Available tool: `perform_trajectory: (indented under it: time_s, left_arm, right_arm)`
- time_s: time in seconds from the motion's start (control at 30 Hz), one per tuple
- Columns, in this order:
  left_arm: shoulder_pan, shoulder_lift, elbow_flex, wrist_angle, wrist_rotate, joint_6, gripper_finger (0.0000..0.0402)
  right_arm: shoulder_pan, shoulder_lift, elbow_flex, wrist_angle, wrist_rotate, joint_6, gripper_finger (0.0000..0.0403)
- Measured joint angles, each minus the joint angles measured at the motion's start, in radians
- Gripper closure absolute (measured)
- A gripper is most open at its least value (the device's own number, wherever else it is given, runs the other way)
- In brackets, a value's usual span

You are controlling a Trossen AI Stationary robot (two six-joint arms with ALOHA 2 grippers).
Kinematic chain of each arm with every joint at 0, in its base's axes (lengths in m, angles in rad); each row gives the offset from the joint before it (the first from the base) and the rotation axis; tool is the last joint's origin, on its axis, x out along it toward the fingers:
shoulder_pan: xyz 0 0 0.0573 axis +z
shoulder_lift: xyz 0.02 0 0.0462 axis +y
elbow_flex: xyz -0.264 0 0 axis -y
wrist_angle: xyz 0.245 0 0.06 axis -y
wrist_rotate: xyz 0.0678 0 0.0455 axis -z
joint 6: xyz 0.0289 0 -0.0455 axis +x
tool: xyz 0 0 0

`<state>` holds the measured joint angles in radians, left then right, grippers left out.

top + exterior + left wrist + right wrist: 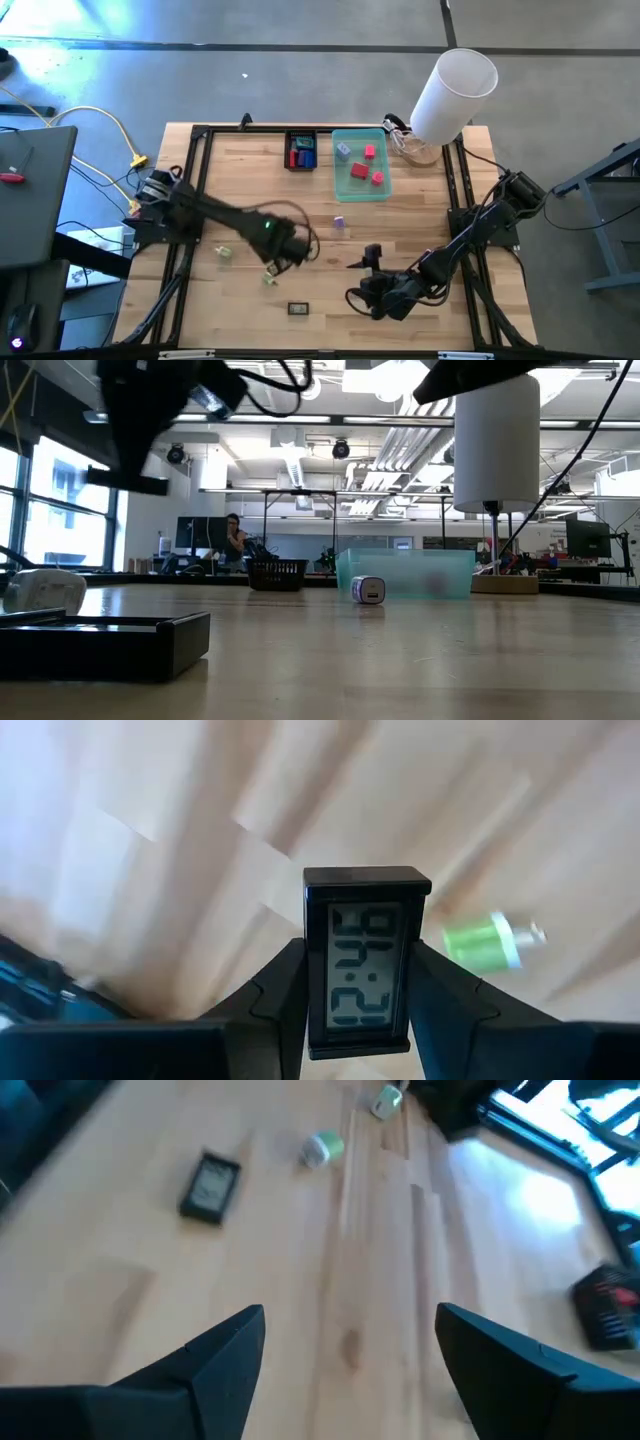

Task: Pick & Place Office items
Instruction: Put the left black digital timer into the black bin

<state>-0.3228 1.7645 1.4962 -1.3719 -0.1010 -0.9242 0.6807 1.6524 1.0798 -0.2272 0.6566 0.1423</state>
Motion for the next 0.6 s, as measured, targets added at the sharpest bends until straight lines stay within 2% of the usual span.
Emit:
perform_trajectory:
  time_s: [0.17,0.33,0.47,0.6]
  left_arm:
    - [0.170,0.000,0.050,0.002,-0.035,0.142,0.0279]
    - [0.385,-0.001,0.054,0.070,-0.029,0.271,0.0279]
    - [0.550,-0.001,0.054,0.215,0.049,0.405,0.0279]
    - [0.687,-0.001,0.054,0.388,0.127,0.452,0.0279]
  right_arm:
    - [-0.003,-0.010,0.000,-0.090,0.047,-0.111,0.0119]
    - [-0.025,-0.064,0.000,-0.233,0.081,-0.108,0.0119]
    - [-0.069,-0.086,0.002,-0.320,0.054,-0.087,0.0119]
    - [-0.123,-0.087,0.001,-0.362,-0.021,-0.092,0.0119]
